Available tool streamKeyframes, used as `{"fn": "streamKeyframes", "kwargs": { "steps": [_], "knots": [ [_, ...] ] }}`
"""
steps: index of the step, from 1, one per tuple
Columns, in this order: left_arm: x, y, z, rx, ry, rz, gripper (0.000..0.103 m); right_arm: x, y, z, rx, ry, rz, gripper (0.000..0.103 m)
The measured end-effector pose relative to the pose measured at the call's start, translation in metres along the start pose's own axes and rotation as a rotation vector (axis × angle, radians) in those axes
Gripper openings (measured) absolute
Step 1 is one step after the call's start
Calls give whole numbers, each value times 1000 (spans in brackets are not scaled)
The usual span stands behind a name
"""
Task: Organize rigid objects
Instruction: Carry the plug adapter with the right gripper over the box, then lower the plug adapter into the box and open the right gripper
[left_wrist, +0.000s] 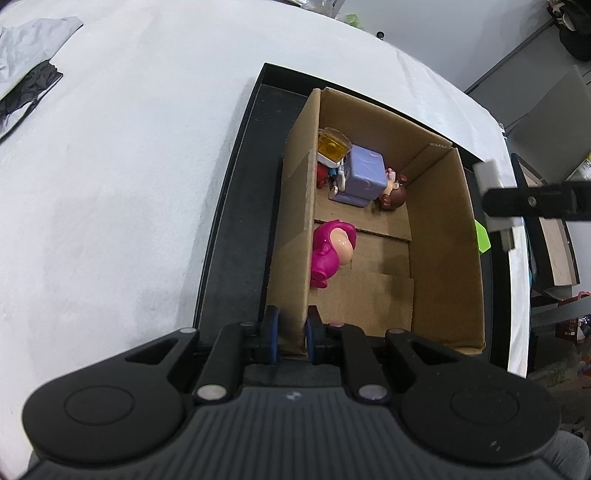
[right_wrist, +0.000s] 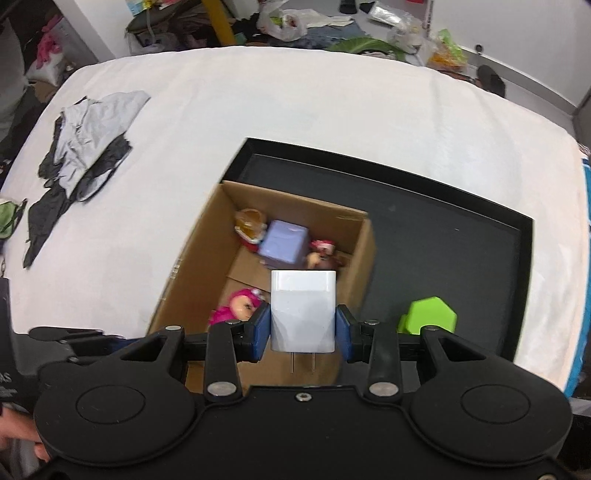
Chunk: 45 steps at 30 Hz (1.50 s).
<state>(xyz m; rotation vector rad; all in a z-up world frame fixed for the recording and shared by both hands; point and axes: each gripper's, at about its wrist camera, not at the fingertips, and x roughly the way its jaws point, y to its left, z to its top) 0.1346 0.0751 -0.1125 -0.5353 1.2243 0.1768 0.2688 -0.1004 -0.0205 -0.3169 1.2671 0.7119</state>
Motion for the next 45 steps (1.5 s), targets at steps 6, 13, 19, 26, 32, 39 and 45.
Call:
{"fn": "streamKeyframes", "kwargs": {
  "steps": [6,13,19,26,32,39,45],
  "knots": [
    [0,1,0,3,2,-7,14,9,18,10,-21,13,6,36],
    [0,5,2,-8,8,-19,14,21,29,12,-33,32,5,36],
    [-1,6,3,-14,8,-24,15,31,36,13,-34,39,9,37],
    [-1,8,1,-16,5,-31,15,50,42,11,-42,63,-5,37],
    [-1,8,2,-13,9,-31,15,66,41,9,-36,69,-37,37],
    [0,7,4,-21,16,-28,16,72,38,6,-45,60,-35,49],
    [-1,5,4,-12,14,-20,16,58,27,8,-9,39,-1,61]
  ]
}}
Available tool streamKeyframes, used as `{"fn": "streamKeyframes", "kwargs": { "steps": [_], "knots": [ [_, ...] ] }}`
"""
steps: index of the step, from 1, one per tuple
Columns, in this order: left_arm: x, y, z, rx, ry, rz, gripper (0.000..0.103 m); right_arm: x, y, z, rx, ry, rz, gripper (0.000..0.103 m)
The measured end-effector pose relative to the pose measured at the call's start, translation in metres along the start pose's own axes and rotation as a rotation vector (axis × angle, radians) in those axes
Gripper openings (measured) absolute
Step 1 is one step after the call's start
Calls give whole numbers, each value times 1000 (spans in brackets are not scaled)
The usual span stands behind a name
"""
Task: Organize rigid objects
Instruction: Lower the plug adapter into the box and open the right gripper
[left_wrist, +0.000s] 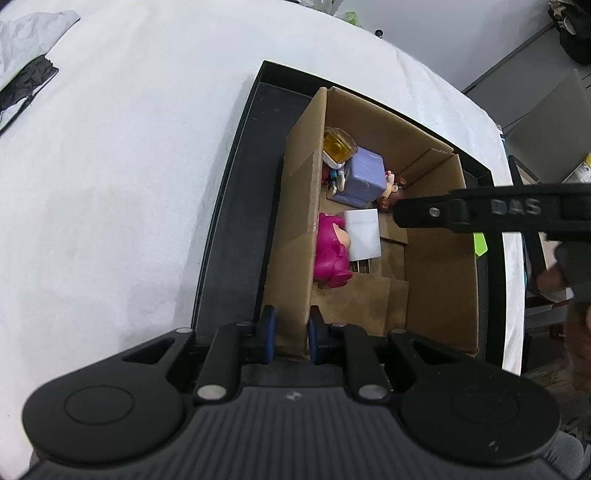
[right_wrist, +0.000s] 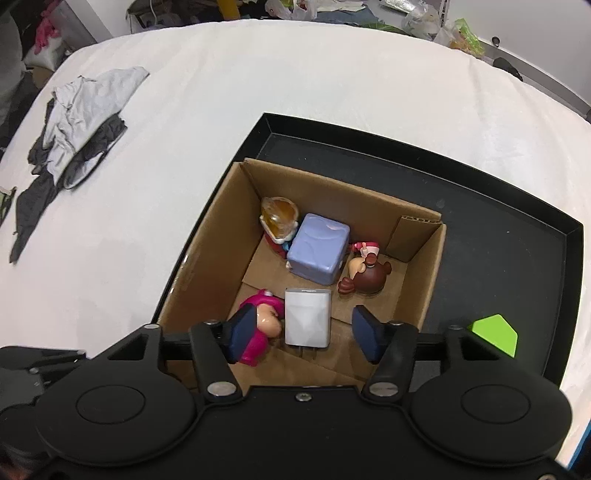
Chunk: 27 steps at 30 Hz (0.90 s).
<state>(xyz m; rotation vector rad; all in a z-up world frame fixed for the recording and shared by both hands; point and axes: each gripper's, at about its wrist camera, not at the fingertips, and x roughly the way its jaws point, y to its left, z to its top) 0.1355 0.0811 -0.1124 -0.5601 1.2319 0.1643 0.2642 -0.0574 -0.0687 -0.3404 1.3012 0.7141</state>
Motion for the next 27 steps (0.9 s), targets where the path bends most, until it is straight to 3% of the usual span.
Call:
{"fn": "streamKeyframes", "kwargs": {
  "steps": [2,10,27],
  "knots": [
    [-1,-1,0,2,-3,3,16,-6,-1,-2,-2,-2,12,67],
    [-2,-5,-2,22,-19,29,15,-29,-12,-11,22,-30,37,75],
    [-4,-15,-6,41,-54,105,16,-70,-46,-36,69,-138,49,84]
  ]
}}
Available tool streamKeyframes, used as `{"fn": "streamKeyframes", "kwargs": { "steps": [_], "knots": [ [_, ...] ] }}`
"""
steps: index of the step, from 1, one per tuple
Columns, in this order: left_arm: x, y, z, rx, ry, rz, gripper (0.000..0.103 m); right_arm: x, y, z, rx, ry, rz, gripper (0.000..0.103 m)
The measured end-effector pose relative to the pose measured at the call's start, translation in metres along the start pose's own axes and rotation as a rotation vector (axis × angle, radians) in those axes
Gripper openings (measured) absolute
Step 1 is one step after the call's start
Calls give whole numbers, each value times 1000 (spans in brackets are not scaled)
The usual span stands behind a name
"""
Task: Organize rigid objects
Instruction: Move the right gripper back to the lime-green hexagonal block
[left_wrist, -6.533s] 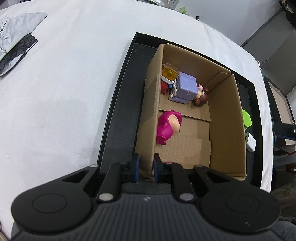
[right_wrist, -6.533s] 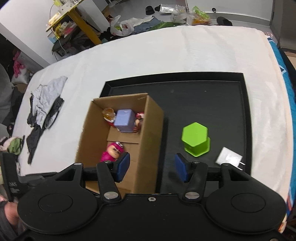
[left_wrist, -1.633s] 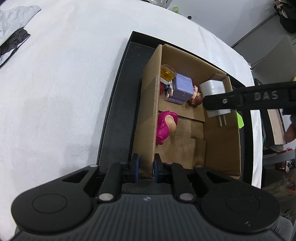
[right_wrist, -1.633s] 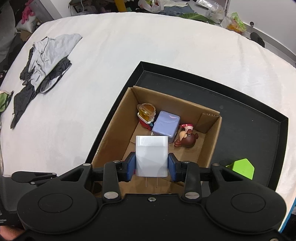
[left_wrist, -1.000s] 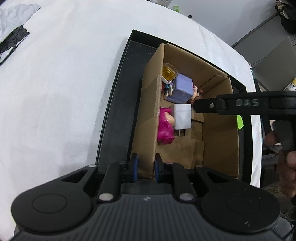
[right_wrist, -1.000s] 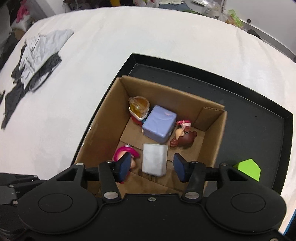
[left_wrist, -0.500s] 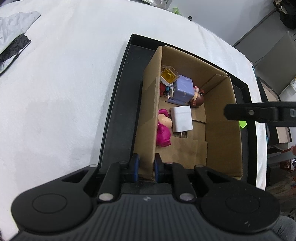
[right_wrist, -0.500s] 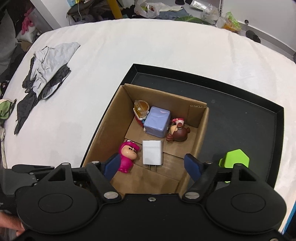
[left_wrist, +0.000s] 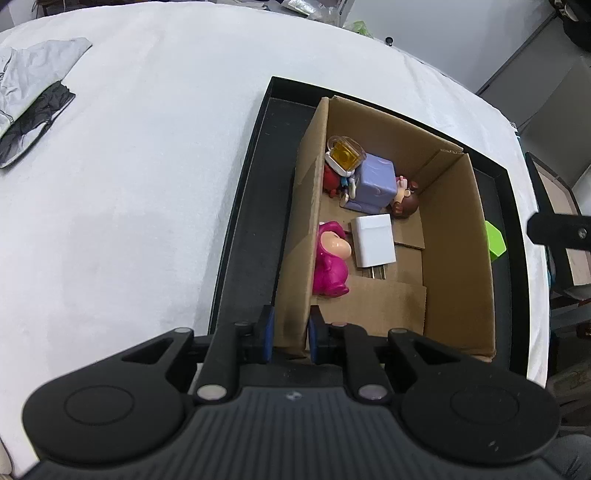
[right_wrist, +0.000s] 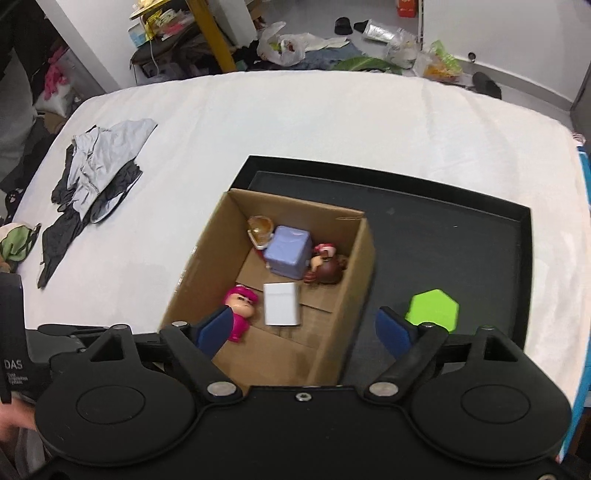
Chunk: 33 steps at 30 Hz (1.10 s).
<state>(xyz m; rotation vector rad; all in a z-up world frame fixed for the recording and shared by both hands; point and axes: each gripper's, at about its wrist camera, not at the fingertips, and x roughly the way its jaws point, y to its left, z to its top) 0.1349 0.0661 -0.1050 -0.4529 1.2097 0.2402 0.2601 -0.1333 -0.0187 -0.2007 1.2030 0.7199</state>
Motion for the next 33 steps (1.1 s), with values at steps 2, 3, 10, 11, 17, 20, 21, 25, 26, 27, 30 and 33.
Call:
{"fn": "streamKeyframes", "kwargs": {
  "steps": [2,3,10,11,17,20,21,25,26,27,30,33],
  "knots": [
    [-1,-3,0,8,0,12,16,-2,-4,-3,-3,-1,-10,84],
    [-1,-3,0,6,0,17,16,-4,-7,-4,-4,-2,-14,84],
    [-1,-11,-1,41,-8,54,16,-9,-23,-16,6,-11,-43,84],
    [-1,-11,-1,36,-7,53,16,-10,-26,-17,10,-13,-44,84],
    [1,-9,0,3,9,42,15,-12,-48,-26,82,-17,-25,84],
    [2,-10,0,-4,14,46,12,-12,-60,-31,117,-22,-7,84],
    [2,-12,0,-3,15,52,12,-12,-64,-32,129,-23,-6,83],
    [3,-17,0,10,15,78,11,-11,-81,-40,182,-30,0,83],
    [3,-17,1,11,16,81,11,-10,-86,-42,194,-32,0,83],
    [3,-18,1,11,17,85,11,-10,-90,-44,206,-35,-1,83],
    [4,-20,1,14,19,98,11,-9,-101,-47,239,-46,0,83],
    [3,-22,1,15,18,105,11,-7,-112,-50,270,-50,-5,83]
  ]
}}
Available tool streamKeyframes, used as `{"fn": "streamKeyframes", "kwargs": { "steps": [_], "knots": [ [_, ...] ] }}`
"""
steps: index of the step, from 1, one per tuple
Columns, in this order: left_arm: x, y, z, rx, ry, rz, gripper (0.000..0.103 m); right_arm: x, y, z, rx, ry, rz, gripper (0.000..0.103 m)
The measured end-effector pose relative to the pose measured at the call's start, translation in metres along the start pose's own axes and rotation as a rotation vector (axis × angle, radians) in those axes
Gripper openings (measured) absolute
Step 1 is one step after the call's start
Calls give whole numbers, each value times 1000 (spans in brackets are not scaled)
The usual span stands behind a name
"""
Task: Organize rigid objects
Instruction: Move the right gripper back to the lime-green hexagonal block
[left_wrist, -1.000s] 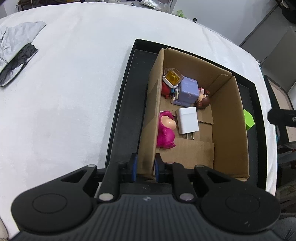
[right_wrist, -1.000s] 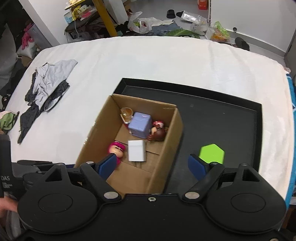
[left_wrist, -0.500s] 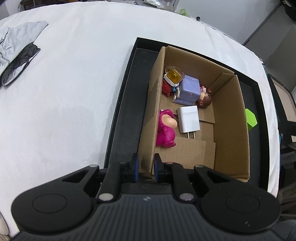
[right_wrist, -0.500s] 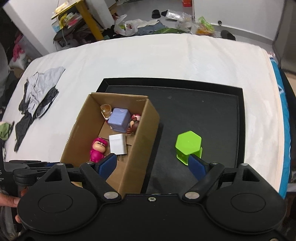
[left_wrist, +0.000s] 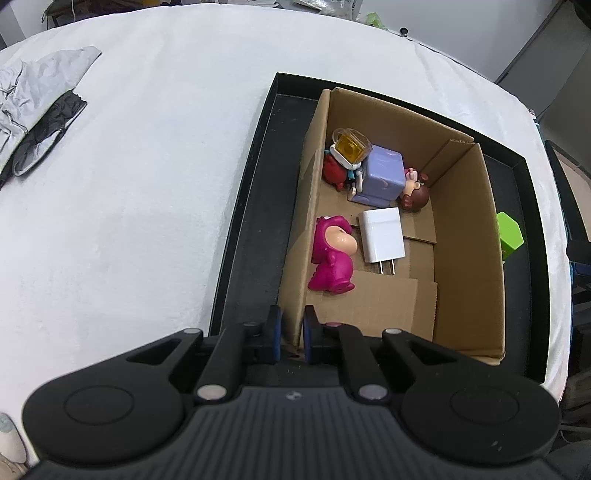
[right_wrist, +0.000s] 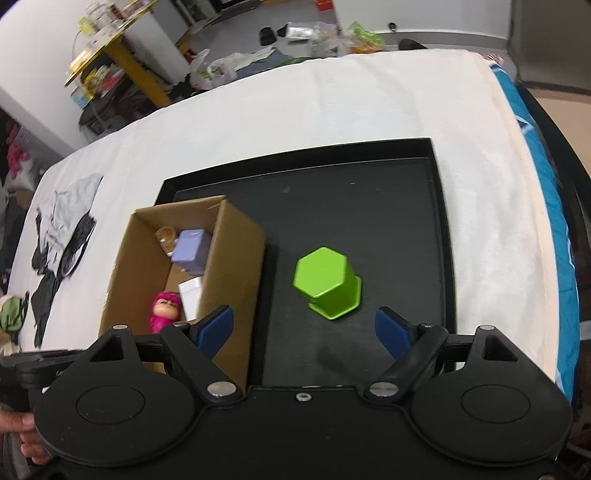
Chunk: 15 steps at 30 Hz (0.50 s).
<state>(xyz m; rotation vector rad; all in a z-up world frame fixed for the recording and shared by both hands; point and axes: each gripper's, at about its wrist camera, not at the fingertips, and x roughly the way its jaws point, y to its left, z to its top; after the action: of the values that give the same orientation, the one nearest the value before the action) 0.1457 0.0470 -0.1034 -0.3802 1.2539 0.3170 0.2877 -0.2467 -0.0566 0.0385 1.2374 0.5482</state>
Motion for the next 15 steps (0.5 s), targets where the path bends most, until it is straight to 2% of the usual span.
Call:
{"fn": "streamKeyframes", "kwargs": {
  "steps": [12,15],
  "knots": [
    [-1,-7,0,9,2,36,11,16,-21,4,57,-15,14,82],
    [0,-7,0,8,6,40,11,26,-20,5,59,-5,4,78]
  ]
}}
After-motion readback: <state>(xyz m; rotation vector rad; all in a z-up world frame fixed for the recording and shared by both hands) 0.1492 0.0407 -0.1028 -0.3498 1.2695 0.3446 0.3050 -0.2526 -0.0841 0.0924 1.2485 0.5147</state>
